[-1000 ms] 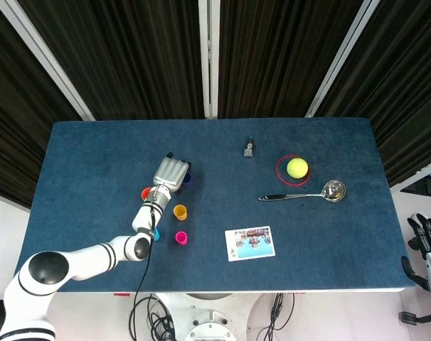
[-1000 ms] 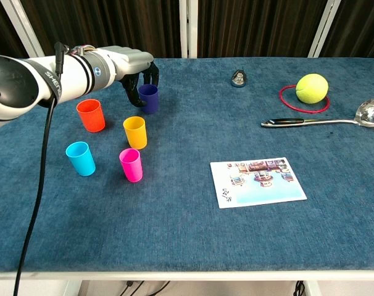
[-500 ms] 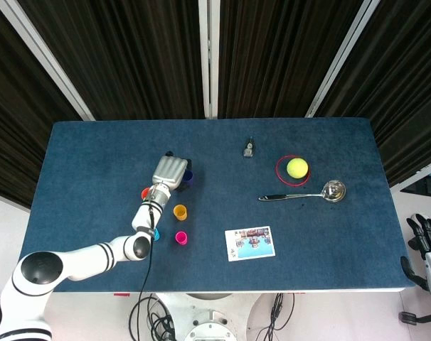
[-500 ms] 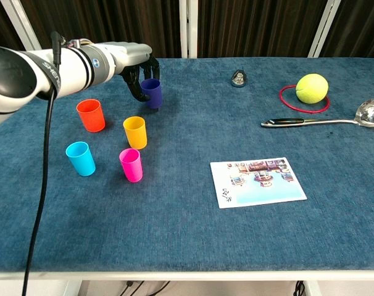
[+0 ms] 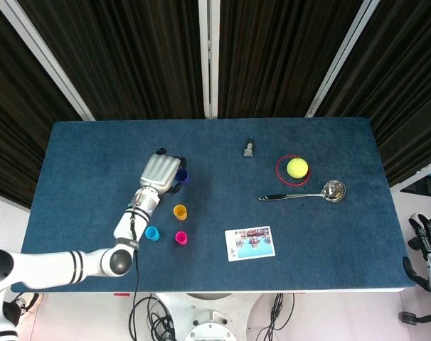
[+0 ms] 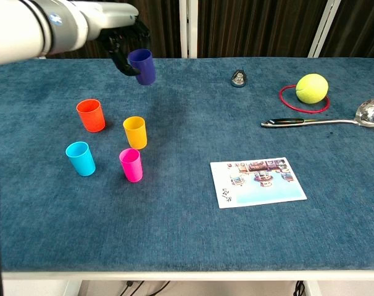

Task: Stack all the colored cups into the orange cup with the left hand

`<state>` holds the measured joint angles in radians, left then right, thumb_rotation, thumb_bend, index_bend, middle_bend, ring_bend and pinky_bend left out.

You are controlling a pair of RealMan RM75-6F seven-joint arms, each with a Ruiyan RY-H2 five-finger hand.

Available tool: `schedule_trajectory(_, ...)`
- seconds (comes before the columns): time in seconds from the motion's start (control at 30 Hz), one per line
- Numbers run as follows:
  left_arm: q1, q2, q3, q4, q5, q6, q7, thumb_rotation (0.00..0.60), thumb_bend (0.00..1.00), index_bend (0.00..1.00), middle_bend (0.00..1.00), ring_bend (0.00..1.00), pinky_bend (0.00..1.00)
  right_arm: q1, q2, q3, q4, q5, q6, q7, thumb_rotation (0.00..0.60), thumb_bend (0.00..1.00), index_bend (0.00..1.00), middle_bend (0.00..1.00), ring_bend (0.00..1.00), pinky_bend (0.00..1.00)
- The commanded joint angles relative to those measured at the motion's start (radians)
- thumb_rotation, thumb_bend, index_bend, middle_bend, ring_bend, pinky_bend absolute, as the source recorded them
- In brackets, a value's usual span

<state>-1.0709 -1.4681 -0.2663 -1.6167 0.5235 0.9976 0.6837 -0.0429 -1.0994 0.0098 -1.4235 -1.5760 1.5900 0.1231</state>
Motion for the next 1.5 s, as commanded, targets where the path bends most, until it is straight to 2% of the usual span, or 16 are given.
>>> schedule_trajectory(0.03, 0.056, 0.096, 0.038, -0.12, -0.008, 0.07, 0.018, 0.6, 0.31, 0.44, 0.41, 0.45, 0.18, -0.001, -0.003, -0.001, -0.001, -0.002, 0.001, -0.006, 0.6, 0.36, 0.0, 0.0, 0.0, 0.0)
schedule_trajectory(0.2, 0.099, 0.125, 0.092, -0.148, 0.039, 0.086, 0.0, 0.6, 0.31, 0.44, 0.41, 0.45, 0.18, 0.0, -0.016, -0.004, 0.002, -0.005, -0.002, -0.02, 0.6, 0.36, 0.0, 0.0, 0.0, 0.0)
schedule_trajectory(0.4, 0.133, 0.121, 0.119, -0.129, 0.076, 0.08, -0.044, 0.6, 0.31, 0.44, 0.41, 0.45, 0.18, 0.003, -0.021, -0.004, -0.005, -0.009, -0.005, -0.036, 0.6, 0.36, 0.0, 0.0, 0.0, 0.0)
schedule_trajectory(0.93, 0.145, 0.053, 0.15, -0.012, 0.111, 0.05, -0.045, 0.6, 0.31, 0.45, 0.41, 0.45, 0.17, -0.003, -0.005, 0.0, -0.014, -0.007, 0.008, -0.025, 0.6, 0.36, 0.0, 0.0, 0.0, 0.0)
schedule_trajectory(1.27, 0.155, 0.065, 0.137, -0.021, 0.086, 0.037, -0.054, 0.6, 0.31, 0.45, 0.41, 0.45, 0.18, 0.001, -0.007, 0.001, -0.008, -0.004, -0.001, -0.019, 0.6, 0.36, 0.0, 0.0, 0.0, 0.0)
schedule_trajectory(1.37, 0.157, 0.062, 0.138, -0.018, 0.083, 0.028, -0.057, 0.6, 0.31, 0.42, 0.4, 0.45, 0.18, 0.002, -0.008, 0.0, -0.008, -0.004, -0.003, -0.021, 0.6, 0.36, 0.0, 0.0, 0.0, 0.0)
schedule_trajectory(1.5, 0.158, 0.062, 0.141, -0.015, 0.082, 0.013, -0.062, 0.6, 0.3, 0.28, 0.37, 0.4, 0.18, 0.0, -0.009, -0.001, -0.007, -0.002, -0.002, -0.02, 0.6, 0.36, 0.0, 0.0, 0.0, 0.0)
